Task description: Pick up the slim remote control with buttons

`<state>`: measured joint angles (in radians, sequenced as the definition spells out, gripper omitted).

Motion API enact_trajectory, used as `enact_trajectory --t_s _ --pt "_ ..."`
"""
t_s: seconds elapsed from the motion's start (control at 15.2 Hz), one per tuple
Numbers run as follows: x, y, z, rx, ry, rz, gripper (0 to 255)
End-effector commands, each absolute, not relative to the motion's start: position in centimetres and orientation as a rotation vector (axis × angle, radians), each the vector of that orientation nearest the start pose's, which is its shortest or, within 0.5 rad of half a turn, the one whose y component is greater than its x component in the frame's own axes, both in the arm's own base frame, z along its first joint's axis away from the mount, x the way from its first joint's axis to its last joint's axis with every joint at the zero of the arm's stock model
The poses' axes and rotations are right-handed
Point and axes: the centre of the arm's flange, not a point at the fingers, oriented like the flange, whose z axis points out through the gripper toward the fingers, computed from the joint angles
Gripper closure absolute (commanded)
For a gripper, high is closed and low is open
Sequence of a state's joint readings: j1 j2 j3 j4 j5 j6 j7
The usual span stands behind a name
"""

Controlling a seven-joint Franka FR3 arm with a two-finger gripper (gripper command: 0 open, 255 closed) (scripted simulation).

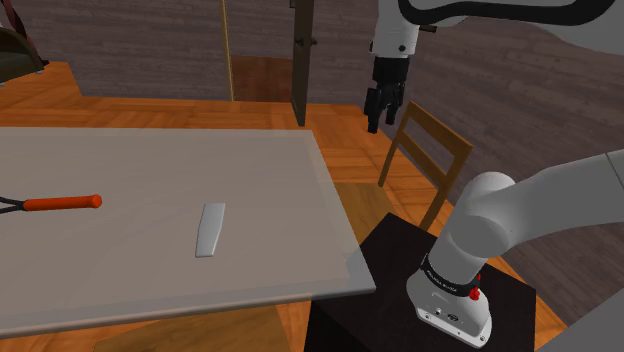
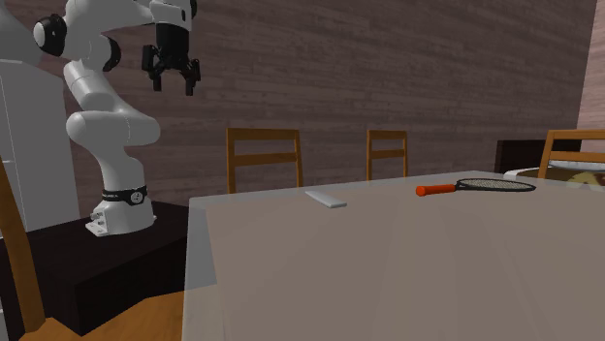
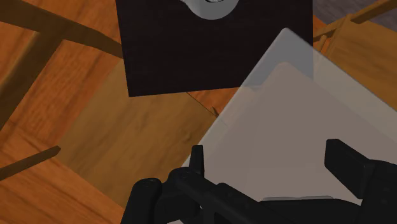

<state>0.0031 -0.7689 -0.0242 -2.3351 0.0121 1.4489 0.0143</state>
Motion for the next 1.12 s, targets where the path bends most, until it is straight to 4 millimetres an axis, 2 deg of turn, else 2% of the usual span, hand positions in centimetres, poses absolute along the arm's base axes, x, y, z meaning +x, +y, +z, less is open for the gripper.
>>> enact_trajectory --t_s 0.0,0.53,1.06 --pt "29.8 -0.7 58.5 -3.107 0.042 0.183 0" --pt "33.2 7.3 52.8 -3.104 0.243 0.146 0" --pt "37.8 14.6 47.1 -3.088 0.445 0.109 0"
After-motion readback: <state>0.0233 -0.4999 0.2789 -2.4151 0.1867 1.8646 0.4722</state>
